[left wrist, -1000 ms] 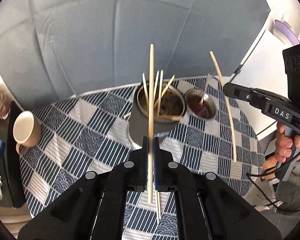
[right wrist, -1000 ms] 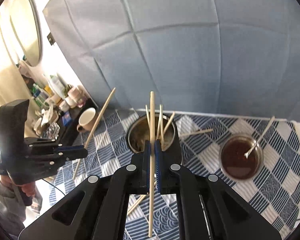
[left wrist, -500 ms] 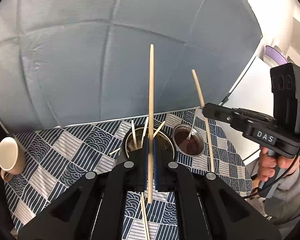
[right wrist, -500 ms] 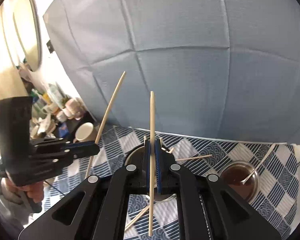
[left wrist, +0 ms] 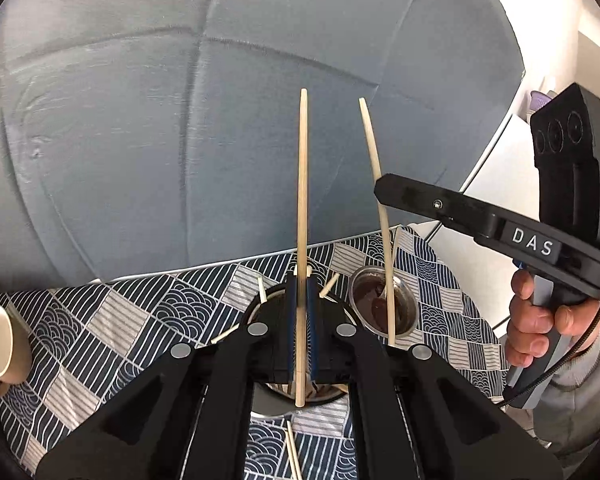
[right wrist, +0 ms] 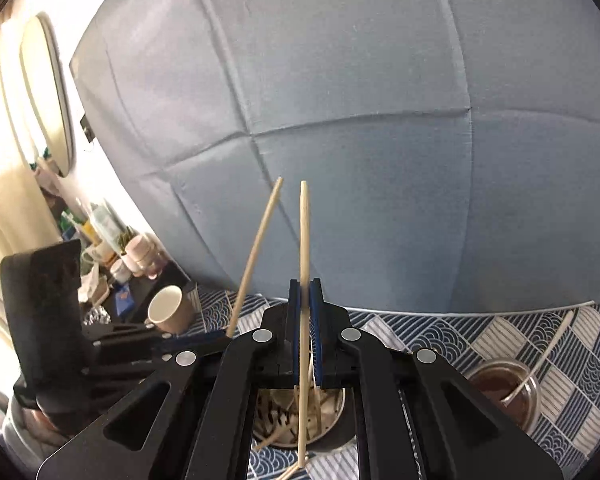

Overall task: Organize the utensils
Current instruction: 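Lower the sticks into the black holder and open both tools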

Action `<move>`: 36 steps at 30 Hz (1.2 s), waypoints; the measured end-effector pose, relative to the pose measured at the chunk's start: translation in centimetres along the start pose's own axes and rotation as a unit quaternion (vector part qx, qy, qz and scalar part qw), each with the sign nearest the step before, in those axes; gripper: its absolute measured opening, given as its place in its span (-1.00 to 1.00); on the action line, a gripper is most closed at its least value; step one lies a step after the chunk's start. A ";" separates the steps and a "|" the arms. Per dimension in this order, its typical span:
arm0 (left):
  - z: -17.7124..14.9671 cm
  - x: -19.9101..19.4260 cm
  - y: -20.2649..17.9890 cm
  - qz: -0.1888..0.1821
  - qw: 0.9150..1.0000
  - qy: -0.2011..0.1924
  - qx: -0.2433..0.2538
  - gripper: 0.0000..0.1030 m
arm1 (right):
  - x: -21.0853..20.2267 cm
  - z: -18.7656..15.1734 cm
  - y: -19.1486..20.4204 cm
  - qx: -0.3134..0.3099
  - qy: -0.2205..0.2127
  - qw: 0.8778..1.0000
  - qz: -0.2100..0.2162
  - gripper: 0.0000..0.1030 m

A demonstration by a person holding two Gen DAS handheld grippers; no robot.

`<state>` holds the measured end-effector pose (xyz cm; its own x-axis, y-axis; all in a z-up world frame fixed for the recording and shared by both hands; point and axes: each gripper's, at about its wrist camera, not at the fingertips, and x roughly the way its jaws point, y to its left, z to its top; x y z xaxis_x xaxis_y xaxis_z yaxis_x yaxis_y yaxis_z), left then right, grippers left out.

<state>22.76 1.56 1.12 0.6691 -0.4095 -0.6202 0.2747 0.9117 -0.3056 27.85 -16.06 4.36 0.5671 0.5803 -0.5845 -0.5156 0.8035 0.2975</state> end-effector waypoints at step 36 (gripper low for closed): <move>-3.6 0.9 2.3 0.047 0.999 -0.020 -0.011 0.09 | 0.7 -3.9 -2.0 0.037 -0.005 0.999 -0.030 -0.25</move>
<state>21.50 3.13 -2.79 0.7189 -0.3203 -0.6169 0.1953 0.9448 -0.2630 26.76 -17.81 0.42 0.6014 0.5322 -0.5960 -0.4325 0.8440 0.3172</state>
